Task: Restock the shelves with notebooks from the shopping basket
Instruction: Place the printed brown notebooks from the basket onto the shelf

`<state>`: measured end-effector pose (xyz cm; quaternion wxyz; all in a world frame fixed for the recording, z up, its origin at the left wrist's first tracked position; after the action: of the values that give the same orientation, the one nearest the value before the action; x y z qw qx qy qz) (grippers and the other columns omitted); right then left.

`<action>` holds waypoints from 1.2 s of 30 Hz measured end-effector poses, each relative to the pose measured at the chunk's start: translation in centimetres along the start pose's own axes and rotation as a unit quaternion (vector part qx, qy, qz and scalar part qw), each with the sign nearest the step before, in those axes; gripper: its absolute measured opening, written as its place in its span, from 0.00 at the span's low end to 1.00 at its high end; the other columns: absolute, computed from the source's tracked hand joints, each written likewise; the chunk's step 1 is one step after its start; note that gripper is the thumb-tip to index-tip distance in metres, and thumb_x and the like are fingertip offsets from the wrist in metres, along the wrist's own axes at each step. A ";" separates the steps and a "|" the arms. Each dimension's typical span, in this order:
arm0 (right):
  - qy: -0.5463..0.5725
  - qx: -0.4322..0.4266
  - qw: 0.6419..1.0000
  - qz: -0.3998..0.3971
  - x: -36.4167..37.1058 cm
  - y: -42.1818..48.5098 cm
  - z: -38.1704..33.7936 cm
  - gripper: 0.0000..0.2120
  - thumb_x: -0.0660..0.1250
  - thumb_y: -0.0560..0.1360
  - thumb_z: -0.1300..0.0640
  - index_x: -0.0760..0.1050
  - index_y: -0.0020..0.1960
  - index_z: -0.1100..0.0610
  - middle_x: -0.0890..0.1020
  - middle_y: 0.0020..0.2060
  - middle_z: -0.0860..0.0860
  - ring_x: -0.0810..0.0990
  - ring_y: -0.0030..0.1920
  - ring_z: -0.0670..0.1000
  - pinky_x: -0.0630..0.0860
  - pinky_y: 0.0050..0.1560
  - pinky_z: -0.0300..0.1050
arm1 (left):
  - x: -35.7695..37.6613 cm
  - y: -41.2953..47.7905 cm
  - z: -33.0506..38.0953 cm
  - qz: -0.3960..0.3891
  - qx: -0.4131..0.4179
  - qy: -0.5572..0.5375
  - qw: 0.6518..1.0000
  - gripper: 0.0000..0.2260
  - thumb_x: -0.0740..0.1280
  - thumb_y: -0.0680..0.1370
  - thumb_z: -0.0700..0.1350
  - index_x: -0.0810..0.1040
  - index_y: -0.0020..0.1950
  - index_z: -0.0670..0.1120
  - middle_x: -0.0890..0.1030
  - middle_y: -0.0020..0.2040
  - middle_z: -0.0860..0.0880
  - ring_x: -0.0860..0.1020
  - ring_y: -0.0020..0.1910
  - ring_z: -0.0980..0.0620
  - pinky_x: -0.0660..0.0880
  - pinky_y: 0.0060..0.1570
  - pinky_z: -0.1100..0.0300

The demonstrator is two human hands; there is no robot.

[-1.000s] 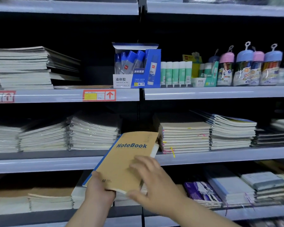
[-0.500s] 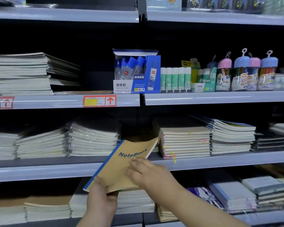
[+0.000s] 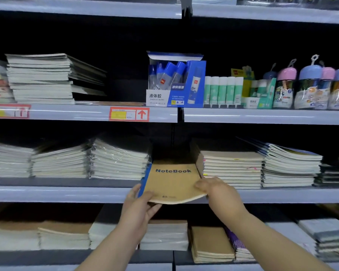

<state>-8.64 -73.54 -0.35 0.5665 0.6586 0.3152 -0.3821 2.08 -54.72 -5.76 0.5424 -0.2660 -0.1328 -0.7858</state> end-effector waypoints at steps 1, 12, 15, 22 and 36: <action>0.001 0.023 1.000 -0.011 0.3 -0.1 0.7 0.29 0.58 0.71 0.68 0.72 0.67 0.47 0.75 0.64 0.45 0.72 0.62 0.49 0.73 0.56 0.43 | 0.3 0.2 0.3 -0.011 0.021 0.031 0.999 0.19 0.67 0.78 0.35 0.70 0.65 0.48 0.82 0.55 0.44 0.83 0.51 0.46 0.81 0.42 0.55; -0.068 0.009 0.998 -0.015 1.4 -0.2 1.1 0.29 0.52 0.75 0.31 0.67 0.68 0.47 0.72 0.58 0.45 0.66 0.62 0.47 0.70 0.52 0.42 | 1.6 1.8 3.2 -0.049 0.194 0.498 0.844 0.28 0.76 0.71 0.48 0.70 0.68 0.54 0.77 0.46 0.67 0.74 0.45 0.71 0.68 0.39 0.77; -0.086 0.006 0.995 0.042 0.5 0.5 -0.2 0.19 0.64 0.74 0.37 0.77 0.55 0.49 0.74 0.48 0.49 0.73 0.53 0.51 0.73 0.44 0.42 | 2.0 2.3 3.7 -0.009 0.242 0.562 0.791 0.27 0.77 0.70 0.51 0.73 0.67 0.51 0.74 0.43 0.67 0.73 0.42 0.69 0.66 0.36 0.77; -0.140 0.018 0.986 0.094 0.3 2.2 -1.5 0.22 0.83 0.40 0.66 0.78 0.29 0.54 0.72 0.32 0.51 0.74 0.33 0.53 0.61 0.28 0.40 | 2.4 4.9 4.0 0.015 0.223 0.652 0.724 0.22 0.72 0.73 0.59 0.77 0.62 0.49 0.80 0.53 0.54 0.77 0.50 0.55 0.76 0.48 0.58; -0.204 -0.015 0.977 0.055 6.0 3.6 -1.6 0.16 0.81 0.55 0.45 0.80 0.35 0.53 0.81 0.31 0.52 0.79 0.32 0.53 0.72 0.39 0.47 | 4.6 9.4 5.2 0.084 0.203 0.788 0.575 0.19 0.68 0.74 0.63 0.72 0.49 0.48 0.78 0.45 0.50 0.79 0.47 0.48 0.70 0.38 0.59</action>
<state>-2.33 -72.66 -3.61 0.6486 0.5747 0.1625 -0.4718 10.96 -59.28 0.34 0.5363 0.5649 0.2141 -0.5894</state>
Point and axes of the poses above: each hand's wrist, its own y-axis towards the middle knuckle, its own x-axis out of the palm, z = x × y, the point moved 6 cm from there along y, towards the middle knuckle
